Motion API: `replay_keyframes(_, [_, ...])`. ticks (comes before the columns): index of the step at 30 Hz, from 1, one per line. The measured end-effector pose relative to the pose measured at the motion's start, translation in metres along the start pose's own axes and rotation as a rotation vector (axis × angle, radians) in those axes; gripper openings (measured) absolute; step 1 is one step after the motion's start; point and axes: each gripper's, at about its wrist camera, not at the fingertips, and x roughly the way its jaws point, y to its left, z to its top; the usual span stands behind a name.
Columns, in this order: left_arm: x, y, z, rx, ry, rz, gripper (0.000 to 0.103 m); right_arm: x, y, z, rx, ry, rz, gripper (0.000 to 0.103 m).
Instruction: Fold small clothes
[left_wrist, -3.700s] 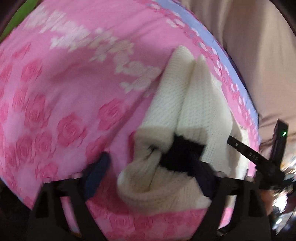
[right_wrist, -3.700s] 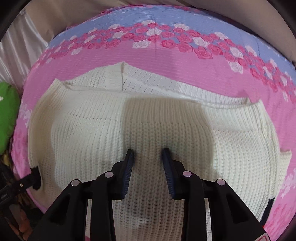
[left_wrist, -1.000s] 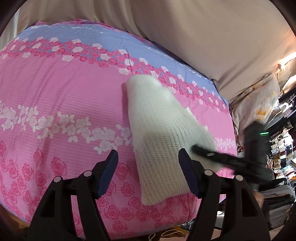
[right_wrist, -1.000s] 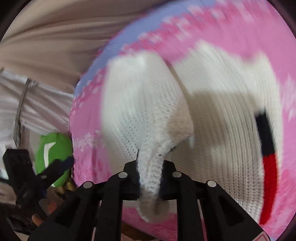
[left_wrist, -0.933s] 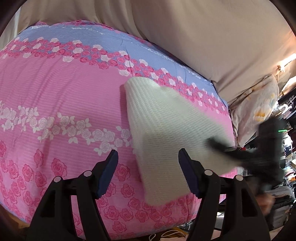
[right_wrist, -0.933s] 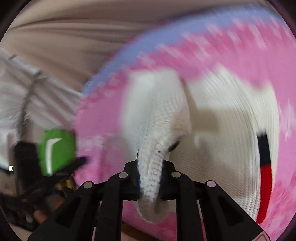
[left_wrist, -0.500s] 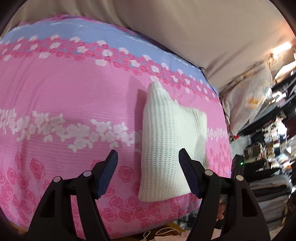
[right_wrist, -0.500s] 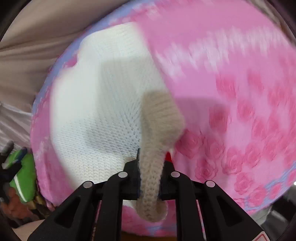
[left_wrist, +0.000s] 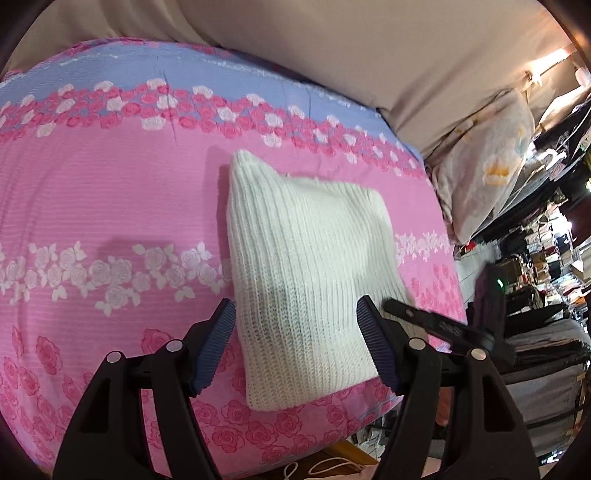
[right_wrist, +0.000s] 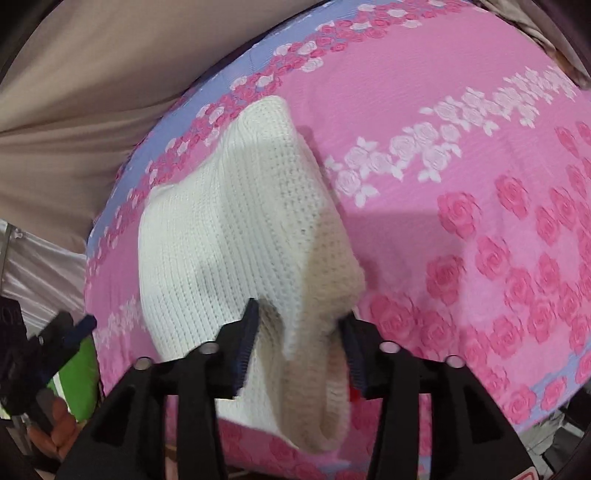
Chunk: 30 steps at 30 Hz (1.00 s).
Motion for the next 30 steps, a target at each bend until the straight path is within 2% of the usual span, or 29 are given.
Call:
replay_keyframes(2, [0.007, -0.002, -0.001, 0.012, 0.011, 0.026, 0.066, 0.010, 0.012, 0.004, -0.027, -0.001, -0.032, 0.035])
replay_keyframes(3, [0.008, -0.002, -0.001, 0.011, 0.010, 0.030, 0.066, 0.001, 0.022, 0.006, -0.064, -0.029, -0.028, 0.017])
replay_keyframes(5, [0.005, -0.002, -0.001, 0.004, -0.009, 0.025, 0.066, -0.028, 0.042, 0.007, -0.125, -0.119, 0.041, 0.015])
replay_keyframes(7, [0.005, -0.002, -0.001, 0.001, -0.018, 0.037, 0.066, -0.055, 0.065, 0.005, -0.233, -0.194, 0.039, 0.014])
replay_keyframes(9, [0.009, 0.000, 0.000, -0.007, -0.011, 0.046, 0.066, -0.048, 0.061, 0.005, -0.250, -0.179, 0.017, 0.014])
replay_keyframes(12, [0.018, 0.003, -0.001, -0.016, 0.000, 0.077, 0.066, 0.018, 0.020, -0.002, -0.224, -0.002, -0.151, 0.016])
replay_keyframes(13, [0.021, 0.004, -0.001, -0.022, 0.005, 0.087, 0.066, 0.022, 0.012, -0.005, -0.199, -0.004, -0.136, 0.019])
replay_keyframes(15, [0.022, 0.005, 0.000, -0.030, 0.004, 0.089, 0.066, 0.001, 0.009, -0.003, -0.129, -0.026, -0.063, 0.022])
replay_keyframes(17, [0.026, 0.006, 0.002, -0.039, -0.001, 0.092, 0.066, -0.023, 0.011, 0.001, -0.097, -0.078, -0.034, 0.025])
replay_keyframes(20, [0.036, 0.003, 0.007, -0.051, 0.005, 0.096, 0.067, -0.032, 0.016, 0.015, -0.115, -0.108, -0.052, 0.025])
replay_keyframes(23, [0.052, -0.001, 0.013, -0.056, 0.030, 0.096, 0.070, -0.023, 0.020, 0.029, -0.131, -0.097, -0.054, 0.026])
replay_keyframes(25, [0.062, -0.006, 0.016, -0.051, 0.045, 0.098, 0.070, -0.007, 0.027, 0.035, -0.154, -0.059, -0.097, 0.035])
replay_keyframes(26, [0.066, -0.009, 0.018, -0.045, 0.049, 0.099, 0.070, -0.002, 0.031, 0.035, -0.168, -0.043, -0.131, 0.035])
replay_keyframes(30, [0.076, -0.018, 0.024, -0.023, 0.056, 0.129, 0.074, -0.001, 0.034, 0.021, -0.213, -0.011, -0.144, 0.047])
